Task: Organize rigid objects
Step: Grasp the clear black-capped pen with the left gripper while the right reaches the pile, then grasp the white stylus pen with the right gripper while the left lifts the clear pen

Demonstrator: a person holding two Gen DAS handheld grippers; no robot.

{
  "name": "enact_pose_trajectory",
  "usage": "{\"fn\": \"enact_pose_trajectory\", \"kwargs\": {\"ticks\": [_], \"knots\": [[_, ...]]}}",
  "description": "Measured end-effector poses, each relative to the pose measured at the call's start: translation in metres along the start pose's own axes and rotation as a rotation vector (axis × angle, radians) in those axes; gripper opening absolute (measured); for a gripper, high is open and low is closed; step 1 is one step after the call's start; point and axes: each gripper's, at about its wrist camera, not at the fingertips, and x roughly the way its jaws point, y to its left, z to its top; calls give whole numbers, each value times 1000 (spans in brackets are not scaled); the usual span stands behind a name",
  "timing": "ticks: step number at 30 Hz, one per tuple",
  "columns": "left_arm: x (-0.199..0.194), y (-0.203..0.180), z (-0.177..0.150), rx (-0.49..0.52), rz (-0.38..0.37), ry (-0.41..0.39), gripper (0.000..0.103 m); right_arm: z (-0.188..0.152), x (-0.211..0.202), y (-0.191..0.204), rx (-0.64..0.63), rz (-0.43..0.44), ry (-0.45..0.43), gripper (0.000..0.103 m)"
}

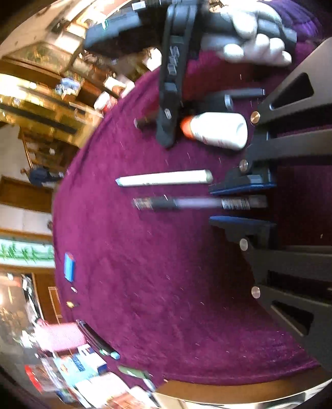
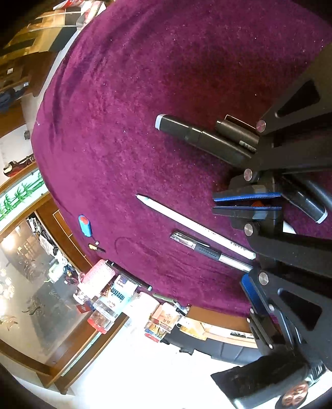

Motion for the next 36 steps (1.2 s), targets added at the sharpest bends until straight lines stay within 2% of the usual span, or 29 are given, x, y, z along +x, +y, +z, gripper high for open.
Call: {"fn": "enact_pose_trajectory", "kwargs": {"ticks": [5,6,8,10,12,13,18,20,22,23,24,25,29,30,31,32,33,34,36], "knots": [[5,-15,7,48,43,-4,17,-1,0,1,-5,-6,-3,4],[9,-20,9,70,67,-4,19,-1,0,0,-7,-7,-3,4],[17,-27,16,100,91,-4,31,0,1,1,-11,-12,-5,4],[23,-35,21,129,127,-9,32,0,1,2,-16,-18,-6,4],[24,-35,24,121,123,2,22,0,1,2,-16,-19,-8,4],[23,-34,25,112,132,1,8,-1,1,1,-14,-17,-9,4],[-7,-10,8,7,40,-25,8,1,2,4,-23,-32,-3,6],[-34,1,0,-41,3,-63,8,3,2,7,-21,-42,5,14],[-59,11,-8,-75,-28,-99,8,7,5,14,-27,-46,13,39],[-76,17,-14,-96,-45,-123,8,10,7,20,-34,-56,16,46],[-84,20,-16,-107,-54,-134,8,12,9,24,-43,-72,18,57],[-100,26,-23,-129,-73,-156,8,15,12,30,-60,-104,23,61],[-139,53,-48,-198,-85,-199,8,25,39,60,-185,-296,57,62],[-149,63,-56,-223,-81,-208,8,26,48,71,-244,-366,74,60],[-158,74,-64,-246,-76,-216,8,25,53,77,-279,-416,82,47],[-166,82,-71,-263,-66,-223,8,23,57,82,-314,-478,78,41],[-176,93,-81,-284,-48,-235,8,21,58,85,-335,-472,71,21],[-184,102,-89,-303,-31,-244,8,20,58,87,-339,-469,68,9],[-197,117,-103,-336,-8,-256,8,17,56,86,-319,-471,54,8]]}}
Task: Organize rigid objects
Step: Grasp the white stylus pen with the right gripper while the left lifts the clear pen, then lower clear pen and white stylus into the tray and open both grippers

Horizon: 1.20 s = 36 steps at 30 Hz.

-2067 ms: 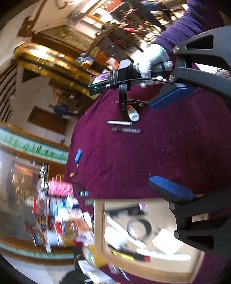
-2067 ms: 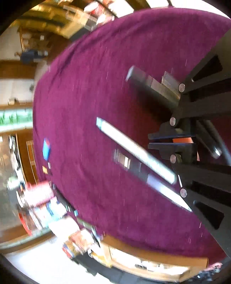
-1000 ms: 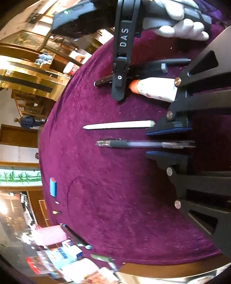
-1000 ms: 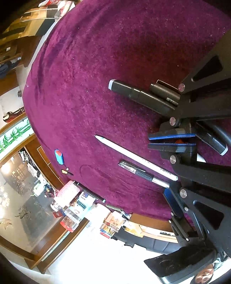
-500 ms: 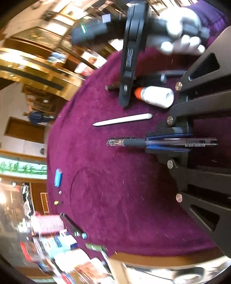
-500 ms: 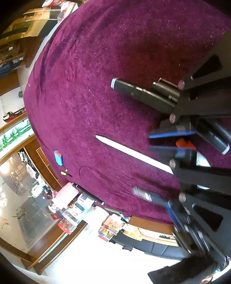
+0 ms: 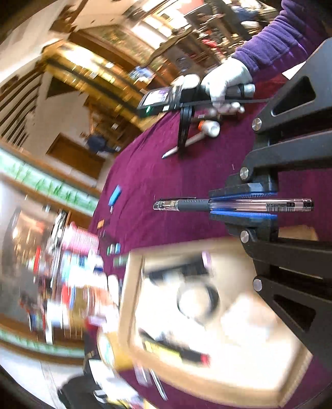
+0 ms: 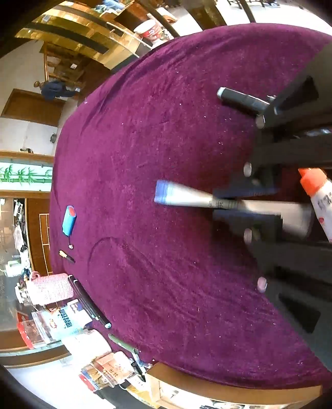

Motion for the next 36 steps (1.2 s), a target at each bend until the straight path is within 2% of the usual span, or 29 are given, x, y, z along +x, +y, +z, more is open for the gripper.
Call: {"fn": "enact_pose_trajectory", "kwargs": {"ticks": [2,7,11,16,19,23,27,32,34,36], "knots": [[-19,23,-5,-38,40,-25,8,-3,-3,-5,43,32,-5,7],[-45,68,-19,-122,99,-58,8,-14,-33,-11,136,175,-42,8],[-49,89,-29,-181,109,-45,9,-21,-64,5,154,301,-73,8],[-31,89,-33,-186,122,5,9,-26,-92,54,103,458,-69,8],[-29,90,-32,-175,186,-4,9,-32,-100,93,58,558,-39,9],[-34,105,-26,-194,244,-19,9,-42,-105,141,-7,641,8,9],[-37,125,-23,-210,320,-20,9,-52,-101,191,-79,681,55,9],[-36,137,-25,-215,417,-16,9,-68,-91,226,-126,674,109,9],[-37,135,-26,-214,433,-27,14,-73,-88,235,-146,637,110,9],[-42,130,-26,-205,448,-49,33,-78,-84,245,-170,594,106,9]]}}
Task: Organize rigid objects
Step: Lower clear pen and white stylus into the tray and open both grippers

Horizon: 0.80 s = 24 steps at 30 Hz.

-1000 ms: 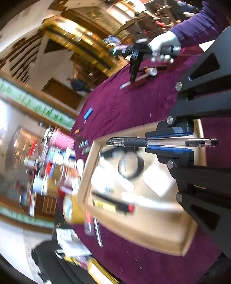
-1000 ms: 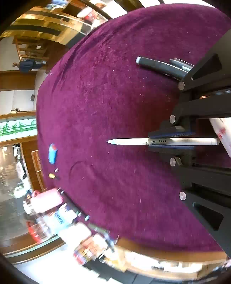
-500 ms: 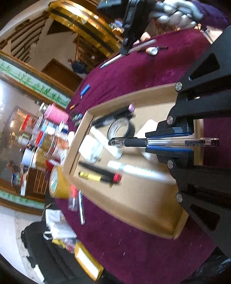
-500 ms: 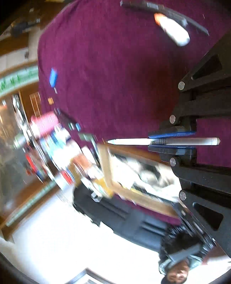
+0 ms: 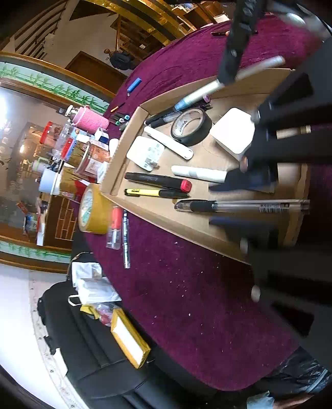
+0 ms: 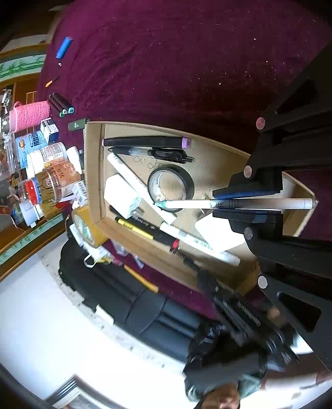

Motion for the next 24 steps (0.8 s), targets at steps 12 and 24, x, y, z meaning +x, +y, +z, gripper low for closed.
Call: {"fn": "enact_pose_trajectory", "kwargs": {"ticks": [12,24], "knots": [[-50,-17,4,57,128,-185,80,-6,22,12,-58,-127,18,11],[-57,-27,2,76,139,-191,83,-6,14,4,-31,-104,-9,37]]}}
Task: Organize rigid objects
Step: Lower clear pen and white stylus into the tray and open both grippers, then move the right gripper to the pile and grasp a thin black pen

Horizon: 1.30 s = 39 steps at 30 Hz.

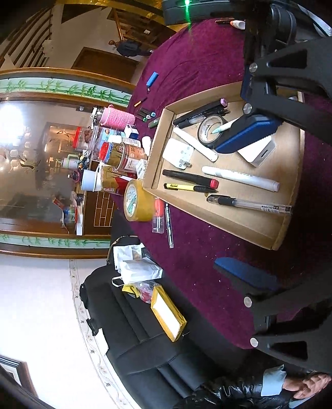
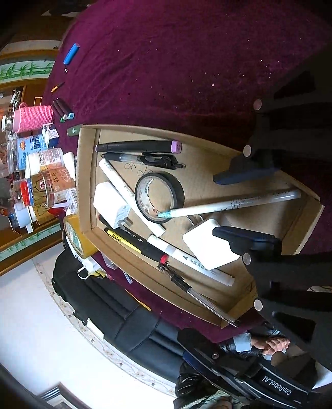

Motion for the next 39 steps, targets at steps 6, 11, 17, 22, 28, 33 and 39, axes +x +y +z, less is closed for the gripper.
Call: {"fn": "enact_pose_trajectory", "kwargs": {"ticks": [6,11,17,22,28,33,39], "knots": [[-3,-6,0,13,-2,-2,83,-2,-5,-4,7,8,-12,39],[-5,-10,-1,27,-3,0,83,-4,-9,-6,8,18,-18,42],[-8,-18,-2,45,1,5,83,-6,-16,-12,17,40,-31,42],[-10,-27,-3,66,5,6,83,-8,-24,-16,20,56,-48,42],[-15,-39,-5,96,2,7,83,-11,-34,-26,37,52,-71,51],[-22,-50,-5,117,-12,3,83,-17,-56,-62,101,42,-117,52],[-26,-71,-8,145,-60,8,86,-34,-87,-143,269,-29,-163,53]]}}
